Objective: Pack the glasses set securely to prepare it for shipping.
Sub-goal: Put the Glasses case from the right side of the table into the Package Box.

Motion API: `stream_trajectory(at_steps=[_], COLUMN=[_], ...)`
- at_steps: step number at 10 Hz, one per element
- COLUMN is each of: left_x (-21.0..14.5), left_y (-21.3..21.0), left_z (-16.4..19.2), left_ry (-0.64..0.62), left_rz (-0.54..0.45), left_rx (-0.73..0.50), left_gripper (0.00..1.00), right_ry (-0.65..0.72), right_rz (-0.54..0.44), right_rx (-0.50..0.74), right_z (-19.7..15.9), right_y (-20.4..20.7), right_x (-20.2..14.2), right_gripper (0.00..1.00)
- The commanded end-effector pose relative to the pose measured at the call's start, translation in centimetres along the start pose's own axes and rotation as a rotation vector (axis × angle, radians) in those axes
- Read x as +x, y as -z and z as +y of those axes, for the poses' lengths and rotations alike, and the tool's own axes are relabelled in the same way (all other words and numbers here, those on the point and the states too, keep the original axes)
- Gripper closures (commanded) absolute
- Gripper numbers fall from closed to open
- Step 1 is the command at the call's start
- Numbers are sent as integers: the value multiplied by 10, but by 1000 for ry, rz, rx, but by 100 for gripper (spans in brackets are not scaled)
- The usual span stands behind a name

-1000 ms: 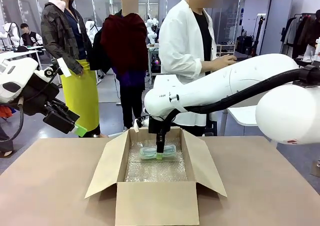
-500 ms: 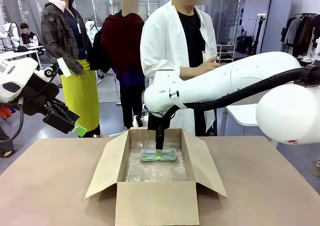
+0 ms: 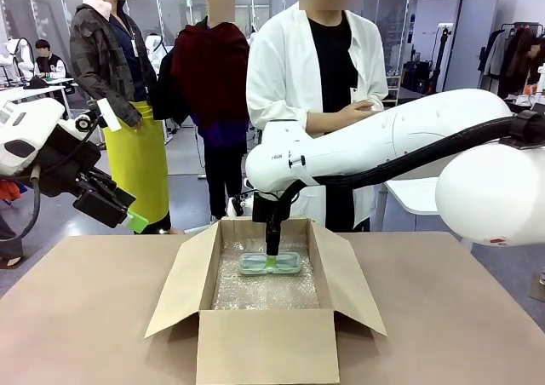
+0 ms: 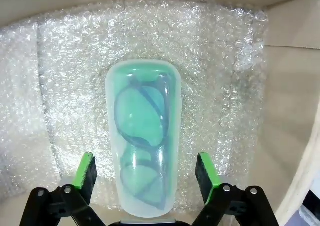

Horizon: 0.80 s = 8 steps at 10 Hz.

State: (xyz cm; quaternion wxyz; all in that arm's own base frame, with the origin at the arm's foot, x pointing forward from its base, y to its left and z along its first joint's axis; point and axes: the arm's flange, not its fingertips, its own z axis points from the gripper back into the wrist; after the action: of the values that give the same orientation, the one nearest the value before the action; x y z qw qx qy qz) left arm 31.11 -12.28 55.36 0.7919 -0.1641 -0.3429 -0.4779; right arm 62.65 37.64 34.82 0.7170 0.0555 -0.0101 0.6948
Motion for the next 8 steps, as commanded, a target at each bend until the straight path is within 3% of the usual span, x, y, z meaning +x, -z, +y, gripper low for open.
stream_trajectory(at_steps=[1, 7, 8], left_x=[-1, -1, -1], left_y=[-1, -1, -1], left_z=[0, 0, 0], left_ry=[2, 2, 2], left_rz=[-10, -10, -10], left_rx=[-16, -16, -16], left_gripper=[0, 0, 0], right_ry=[-4, 0, 48], right_rz=[1, 0, -10], right_rx=[-2, 0, -4], right_z=[1, 0, 22], right_y=[-1, 0, -43], right_x=[1, 0, -8], right_gripper=[0, 0, 0])
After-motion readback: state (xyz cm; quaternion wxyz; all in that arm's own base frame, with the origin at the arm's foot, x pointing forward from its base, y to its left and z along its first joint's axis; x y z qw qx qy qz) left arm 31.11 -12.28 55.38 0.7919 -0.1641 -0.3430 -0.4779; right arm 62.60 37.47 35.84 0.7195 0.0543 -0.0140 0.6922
